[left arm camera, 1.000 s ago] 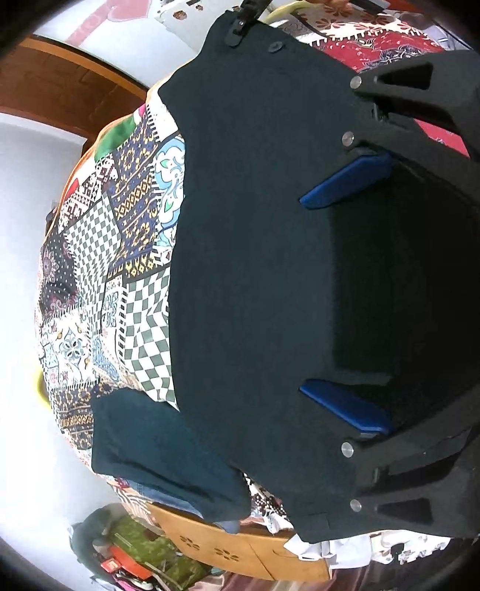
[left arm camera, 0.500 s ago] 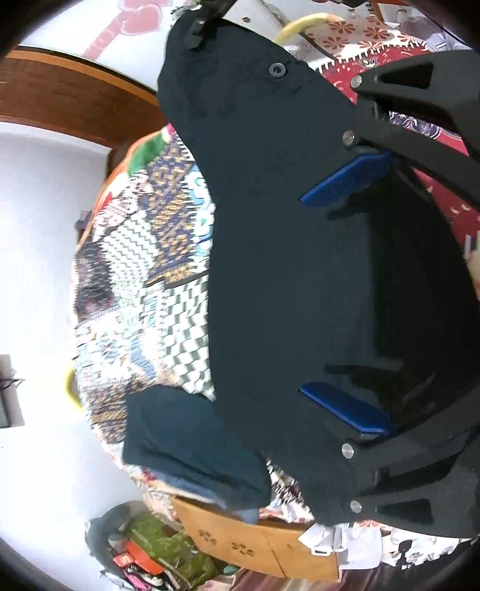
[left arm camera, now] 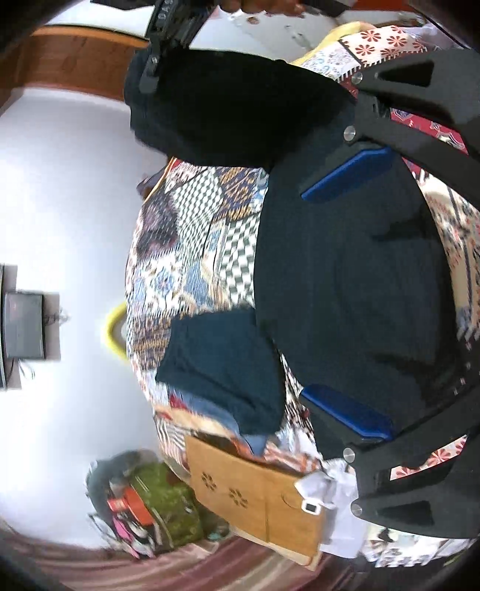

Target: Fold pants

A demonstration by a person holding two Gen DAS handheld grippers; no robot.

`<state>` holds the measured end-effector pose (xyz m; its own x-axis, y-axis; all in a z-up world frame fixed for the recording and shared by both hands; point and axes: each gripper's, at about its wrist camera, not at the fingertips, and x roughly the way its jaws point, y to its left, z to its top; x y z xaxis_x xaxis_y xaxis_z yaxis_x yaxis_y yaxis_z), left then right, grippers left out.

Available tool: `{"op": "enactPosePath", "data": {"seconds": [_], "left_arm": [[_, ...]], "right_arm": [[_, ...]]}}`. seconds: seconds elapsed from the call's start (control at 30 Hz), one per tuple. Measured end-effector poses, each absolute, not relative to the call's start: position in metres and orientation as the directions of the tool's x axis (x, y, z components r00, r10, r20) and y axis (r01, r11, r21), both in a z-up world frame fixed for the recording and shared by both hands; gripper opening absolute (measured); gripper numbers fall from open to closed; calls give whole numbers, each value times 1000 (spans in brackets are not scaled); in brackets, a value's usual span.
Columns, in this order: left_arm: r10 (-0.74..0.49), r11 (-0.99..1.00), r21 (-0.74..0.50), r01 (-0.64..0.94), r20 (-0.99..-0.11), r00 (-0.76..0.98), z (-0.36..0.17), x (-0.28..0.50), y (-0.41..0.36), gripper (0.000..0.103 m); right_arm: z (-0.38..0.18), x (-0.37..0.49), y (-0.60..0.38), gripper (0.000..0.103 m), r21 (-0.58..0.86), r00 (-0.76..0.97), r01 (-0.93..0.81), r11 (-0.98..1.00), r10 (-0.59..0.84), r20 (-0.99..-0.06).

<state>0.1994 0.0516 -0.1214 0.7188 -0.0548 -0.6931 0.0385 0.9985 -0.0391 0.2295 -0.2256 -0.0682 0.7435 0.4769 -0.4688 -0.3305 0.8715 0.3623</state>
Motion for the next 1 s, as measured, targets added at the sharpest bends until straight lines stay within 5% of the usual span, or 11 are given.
{"op": "enactPosePath", "data": {"seconds": [0.2,0.53,0.8,1.0], "left_arm": [[7,997,-52,-59,-692,722,-125,181,94,100],[57,990,-50,-135,-727,684,-144,160,128,100],[45,992,-51,-118,-722,690,-138,165,119,100],[11,996,-55,-70,-706,708,-124,181,100,100]], "right_arm": [[-93,242,-142,8,360,631,-448,819,574,-521],[-194,219,-41,10,301,334,-614,730,586,-738],[-196,201,-46,42,306,255,-656,690,584,-771],[-163,196,-83,44,289,333,-652,701,607,-721]]}}
